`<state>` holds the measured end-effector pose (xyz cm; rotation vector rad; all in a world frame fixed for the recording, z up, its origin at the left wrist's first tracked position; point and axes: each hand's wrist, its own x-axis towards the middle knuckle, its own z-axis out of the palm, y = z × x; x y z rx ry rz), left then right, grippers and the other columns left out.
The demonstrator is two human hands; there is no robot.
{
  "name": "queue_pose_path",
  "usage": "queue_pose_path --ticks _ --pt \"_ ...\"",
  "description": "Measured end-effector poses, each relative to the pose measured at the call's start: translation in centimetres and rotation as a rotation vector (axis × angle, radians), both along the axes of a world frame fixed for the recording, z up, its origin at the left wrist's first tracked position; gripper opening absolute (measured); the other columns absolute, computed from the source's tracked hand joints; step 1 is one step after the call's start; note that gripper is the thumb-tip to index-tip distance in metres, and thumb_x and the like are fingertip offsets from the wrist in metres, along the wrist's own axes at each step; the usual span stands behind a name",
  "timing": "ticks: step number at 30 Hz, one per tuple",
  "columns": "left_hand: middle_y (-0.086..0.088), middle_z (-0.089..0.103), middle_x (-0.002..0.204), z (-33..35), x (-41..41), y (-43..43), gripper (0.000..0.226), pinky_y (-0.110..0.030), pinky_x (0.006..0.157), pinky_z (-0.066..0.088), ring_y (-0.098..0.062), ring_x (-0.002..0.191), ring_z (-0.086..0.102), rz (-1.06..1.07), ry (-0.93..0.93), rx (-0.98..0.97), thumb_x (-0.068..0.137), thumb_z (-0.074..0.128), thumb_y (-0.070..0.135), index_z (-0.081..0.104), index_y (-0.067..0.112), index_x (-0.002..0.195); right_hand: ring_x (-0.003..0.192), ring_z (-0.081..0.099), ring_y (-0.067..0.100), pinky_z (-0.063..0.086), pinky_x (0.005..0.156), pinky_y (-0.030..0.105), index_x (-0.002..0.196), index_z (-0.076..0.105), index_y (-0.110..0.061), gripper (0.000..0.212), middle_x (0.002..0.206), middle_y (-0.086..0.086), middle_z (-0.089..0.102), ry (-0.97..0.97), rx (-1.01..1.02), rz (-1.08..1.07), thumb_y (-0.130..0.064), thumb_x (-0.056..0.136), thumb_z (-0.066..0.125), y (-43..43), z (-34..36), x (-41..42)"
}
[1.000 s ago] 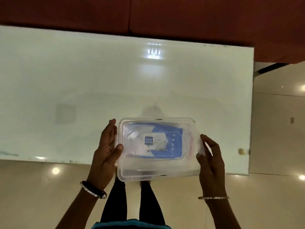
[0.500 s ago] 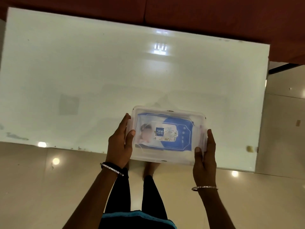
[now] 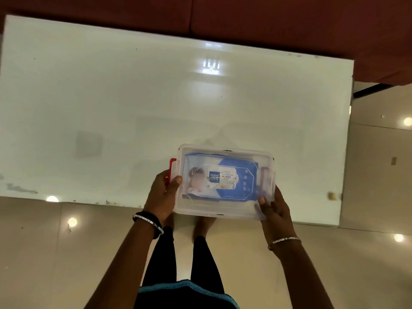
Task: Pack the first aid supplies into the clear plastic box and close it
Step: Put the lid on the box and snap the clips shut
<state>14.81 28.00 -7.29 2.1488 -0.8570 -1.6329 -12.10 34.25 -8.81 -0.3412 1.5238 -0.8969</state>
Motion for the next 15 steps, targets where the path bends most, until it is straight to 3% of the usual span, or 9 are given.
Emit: queue_pose_path --ticks 3,7,11,15 --pt "-0.018 0.062 0.107 0.3 -0.6 -0.2 0.031 -0.042 0.087 0.05 -0.035 0.1 0.06 -0.128 -0.288 -0.091 0.095 0.056 0.027 0.058 0.002 0.113 0.123 0.059 0.03 0.057 0.09 0.032 0.142 0.045 -0.005 0.052 0.133 0.014 0.062 -0.106 -0.008 0.02 0.002 0.091 0.05 -0.7 0.3 -0.9" --pt "-0.011 0.069 0.096 1.1 -1.6 0.3 0.028 -0.035 0.075 0.044 -0.035 0.09 0.064 -0.135 -0.455 -0.154 0.096 0.053 0.032 0.061 0.008 0.107 0.123 0.057 0.038 0.056 0.095 0.039 0.136 0.051 -0.003 0.052 0.129 0.019 0.063 -0.151 0.019 0.067 -0.001 0.084 0.056 -1.3 0.4 -1.6" --pt "-0.016 0.073 0.097 1.5 -2.9 0.4 0.032 -0.038 0.07 0.047 -0.041 0.09 0.067 -0.29 -0.679 -0.165 0.099 0.044 0.028 0.058 0.012 0.124 0.13 0.05 0.044 0.054 0.097 0.044 0.142 0.042 0.003 0.06 0.14 0.028 0.051 -0.187 0.04 0.066 0.003 0.083 0.056 -1.8 0.6 -2.5" --pt "-0.015 0.073 0.103 1.4 -3.9 0.7 0.038 -0.038 0.065 0.05 -0.037 0.09 0.07 -0.325 -0.727 -0.154 0.099 0.045 0.024 0.048 0.012 0.135 0.12 0.058 0.044 0.051 0.098 0.054 0.128 0.056 -0.002 0.051 0.123 0.022 0.064 0.005 0.03 0.009 0.001 0.078 0.067 -1.2 0.9 -1.7"
